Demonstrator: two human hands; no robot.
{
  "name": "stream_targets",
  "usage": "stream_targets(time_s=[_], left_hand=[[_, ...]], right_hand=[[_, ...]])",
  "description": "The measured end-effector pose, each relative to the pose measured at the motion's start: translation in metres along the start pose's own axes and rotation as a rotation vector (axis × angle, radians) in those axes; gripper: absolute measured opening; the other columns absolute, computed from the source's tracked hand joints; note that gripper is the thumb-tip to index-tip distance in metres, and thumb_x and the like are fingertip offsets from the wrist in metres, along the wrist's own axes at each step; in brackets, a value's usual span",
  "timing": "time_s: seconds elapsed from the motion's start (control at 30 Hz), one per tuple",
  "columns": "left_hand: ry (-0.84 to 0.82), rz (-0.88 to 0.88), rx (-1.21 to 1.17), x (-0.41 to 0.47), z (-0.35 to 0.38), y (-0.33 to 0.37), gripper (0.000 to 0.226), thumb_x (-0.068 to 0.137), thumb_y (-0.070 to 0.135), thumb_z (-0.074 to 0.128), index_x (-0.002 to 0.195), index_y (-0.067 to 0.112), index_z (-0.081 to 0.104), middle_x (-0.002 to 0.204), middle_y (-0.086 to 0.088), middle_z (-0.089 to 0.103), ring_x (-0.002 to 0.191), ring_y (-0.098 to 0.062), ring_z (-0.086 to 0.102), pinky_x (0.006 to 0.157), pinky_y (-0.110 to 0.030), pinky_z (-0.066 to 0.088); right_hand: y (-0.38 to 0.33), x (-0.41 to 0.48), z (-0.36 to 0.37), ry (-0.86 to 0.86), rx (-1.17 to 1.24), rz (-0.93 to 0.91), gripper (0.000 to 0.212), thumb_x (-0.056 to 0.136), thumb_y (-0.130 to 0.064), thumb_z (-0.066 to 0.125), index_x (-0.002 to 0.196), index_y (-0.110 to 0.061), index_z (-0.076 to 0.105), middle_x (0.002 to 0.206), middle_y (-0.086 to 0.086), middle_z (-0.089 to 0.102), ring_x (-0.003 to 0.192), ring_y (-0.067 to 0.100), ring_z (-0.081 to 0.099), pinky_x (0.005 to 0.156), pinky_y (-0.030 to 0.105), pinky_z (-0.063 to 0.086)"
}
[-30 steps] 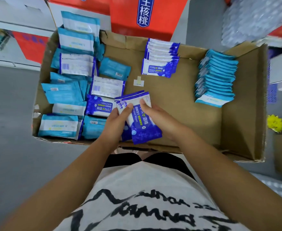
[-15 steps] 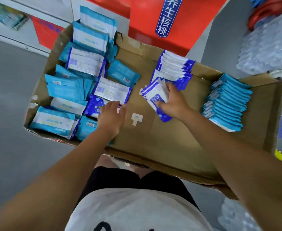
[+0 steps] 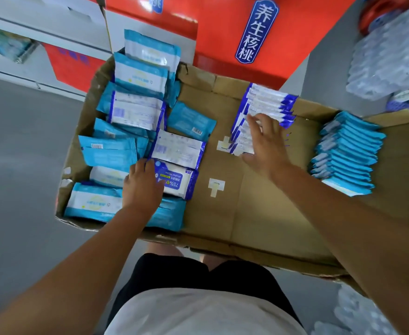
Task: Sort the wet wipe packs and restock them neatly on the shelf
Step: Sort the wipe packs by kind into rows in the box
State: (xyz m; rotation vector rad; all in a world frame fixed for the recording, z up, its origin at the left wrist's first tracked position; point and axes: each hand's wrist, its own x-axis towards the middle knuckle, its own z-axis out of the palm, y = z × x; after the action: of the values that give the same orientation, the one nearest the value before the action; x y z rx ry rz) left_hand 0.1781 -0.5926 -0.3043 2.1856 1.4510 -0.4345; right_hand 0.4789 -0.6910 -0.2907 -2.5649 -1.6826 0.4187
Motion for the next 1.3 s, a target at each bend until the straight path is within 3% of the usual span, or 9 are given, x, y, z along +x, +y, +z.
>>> stream_targets(time_s=[0.13,0.2,0.43,0.7,0.9,0.97,1.1,1.2,1.3], left_hand=[[-0.013,0.015,-0.021,0.010,-0.002,-0.004,0.059,0.094,0.031,0.071,0.141,0.004,0.046,0.139,-0.018,0.053,0.129,-0.037,0.046,0.104,-0.047,0.043],[-0.022,0.004,-0.081,0.015,0.001,-0.007,0.060,0.094,0.034,0.071,0.139,0.002,0.047,0.136,-0.020,0.054,0.128,-0.038,0.045,0.105,-0.047,0.041],[-0.050,-0.035,-0.232,0.034,-0.001,-0.018,0.064,0.084,0.036,0.082,0.132,0.004,0.055,0.131,-0.019,0.058,0.127,-0.038,0.047,0.106,-0.047,0.040],[-0.069,0.048,-0.366,0.030,-0.017,-0.032,0.023,0.086,0.030,0.081,0.099,0.016,0.069,0.097,-0.001,0.062,0.105,-0.028,0.058,0.092,-0.046,0.050],[-0.205,0.003,-0.767,0.015,-0.040,-0.039,0.023,0.089,0.022,0.079,0.090,0.015,0.057,0.097,0.010,0.067,0.091,-0.010,0.063,0.070,-0.012,0.042],[-0.170,-0.040,-0.764,0.006,-0.050,-0.046,0.025,0.091,0.027,0.077,0.091,0.016,0.055,0.087,0.005,0.063,0.081,-0.014,0.059,0.067,-0.018,0.044],[-0.083,-0.238,-0.984,-0.007,-0.070,-0.064,0.035,0.089,0.026,0.080,0.113,0.022,0.055,0.112,-0.005,0.065,0.096,-0.016,0.067,0.071,-0.024,0.058],[-0.292,-0.287,-1.226,-0.017,-0.083,-0.072,0.046,0.091,0.011,0.077,0.132,0.016,0.058,0.118,-0.008,0.071,0.103,-0.022,0.073,0.078,-0.031,0.062],[-0.518,-0.314,-1.451,-0.031,-0.094,-0.071,0.027,0.095,0.000,0.066,0.120,0.008,0.068,0.115,-0.013,0.076,0.093,-0.018,0.077,0.073,-0.028,0.063]], right_hand=[[-0.050,-0.004,0.009,0.065,0.201,-0.086,0.062,0.077,-0.022,0.082,0.132,-0.006,0.058,0.129,0.014,0.056,0.118,0.035,0.051,0.098,0.046,0.044],[-0.076,0.001,0.019,-0.045,0.315,-0.079,0.045,0.087,-0.021,0.075,0.127,-0.005,0.062,0.124,0.014,0.062,0.116,0.033,0.055,0.097,0.040,0.044],[-0.123,0.032,0.054,-0.280,0.385,0.181,0.060,0.092,-0.041,0.068,0.140,-0.008,0.052,0.141,0.015,0.052,0.132,0.032,0.045,0.104,0.040,0.042],[-0.129,0.019,0.067,-0.124,0.553,0.353,0.036,0.082,-0.035,0.081,0.097,-0.005,0.068,0.094,0.004,0.057,0.088,0.022,0.056,0.069,0.027,0.032],[-0.145,-0.016,0.040,0.062,0.895,0.585,0.028,0.087,-0.015,0.077,0.075,-0.021,0.052,0.069,-0.005,0.055,0.058,-0.002,0.047,0.057,0.011,0.034],[-0.153,-0.031,0.026,0.139,0.966,0.635,0.022,0.089,-0.015,0.074,0.079,-0.014,0.055,0.078,0.008,0.065,0.066,0.007,0.055,0.063,0.024,0.043],[-0.168,-0.057,-0.004,0.294,1.126,0.723,0.011,0.090,-0.014,0.073,0.090,-0.016,0.063,0.099,0.012,0.074,0.087,0.022,0.070,0.081,0.038,0.055],[-0.181,-0.077,-0.022,0.339,1.213,0.722,0.014,0.090,-0.016,0.074,0.101,-0.009,0.067,0.101,0.008,0.074,0.087,0.018,0.070,0.080,0.031,0.055],[-0.199,-0.093,-0.035,0.369,1.153,0.715,0.006,0.091,-0.019,0.072,0.093,-0.017,0.067,0.088,-0.002,0.072,0.074,0.005,0.061,0.069,0.020,0.050]])
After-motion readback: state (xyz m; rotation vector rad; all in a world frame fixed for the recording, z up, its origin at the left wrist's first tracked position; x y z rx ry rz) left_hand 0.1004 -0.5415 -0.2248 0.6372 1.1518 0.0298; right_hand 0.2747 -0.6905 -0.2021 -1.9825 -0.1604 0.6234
